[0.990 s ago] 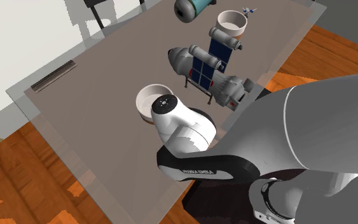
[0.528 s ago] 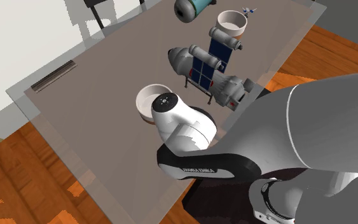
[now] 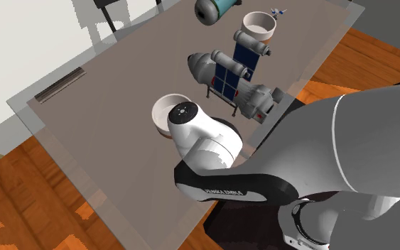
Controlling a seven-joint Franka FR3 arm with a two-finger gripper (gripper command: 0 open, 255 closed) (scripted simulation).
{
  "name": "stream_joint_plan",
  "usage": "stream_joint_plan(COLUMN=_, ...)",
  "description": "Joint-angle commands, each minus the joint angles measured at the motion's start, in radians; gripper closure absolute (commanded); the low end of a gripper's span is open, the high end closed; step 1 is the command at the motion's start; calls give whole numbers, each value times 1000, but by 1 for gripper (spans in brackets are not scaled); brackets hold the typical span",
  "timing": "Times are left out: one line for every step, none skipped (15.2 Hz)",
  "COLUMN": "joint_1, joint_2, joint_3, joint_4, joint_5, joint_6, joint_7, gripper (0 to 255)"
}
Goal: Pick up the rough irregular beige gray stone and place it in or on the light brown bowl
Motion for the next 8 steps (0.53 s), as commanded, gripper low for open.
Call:
stream_joint_plan(joint_1=0, joint_2=-30, joint_3=0, joint_4=3, joint_5=2, joint_6=-33, joint_7=1, gripper=255)
stream_joint_plan(joint_1=0, joint_2=-42, joint_3=0, joint_4=6, joint_5=2, joint_6=-48, joint_7=1, gripper=255)
stream_joint_plan(joint_1=0, joint_2=-54, joint_3=-1, joint_4=9, joint_5=3, joint_6=-63, joint_7=2, gripper=255)
stream_joint_plan(joint_1=0, joint_2=-66, joint_3=-1, joint_4=13, joint_5=3, joint_6=-79, joint_7=2, gripper=255)
stream_joint_plan(joint_1=0, joint_2=-77, joint_3=-1, joint_4=16, joint_5=3, joint_6=-94, joint_7=3, gripper=255)
stream_joint_plan(joint_1=-1, joint_2=-88, joint_3=-2, joint_4=20, joint_5=4, joint_6=-109, joint_7=3, gripper=255)
stream_joint_plan(joint_1=-1, joint_2=-99, joint_3=-2, joint_4=25, joint_5=4, joint_6=-124, joint_7=4, gripper=255)
stream_joint_plan(joint_1=-1, joint_2=-110, joint_3=-3, joint_4=29, joint_5=4, joint_6=-139, joint_7=5, gripper=255)
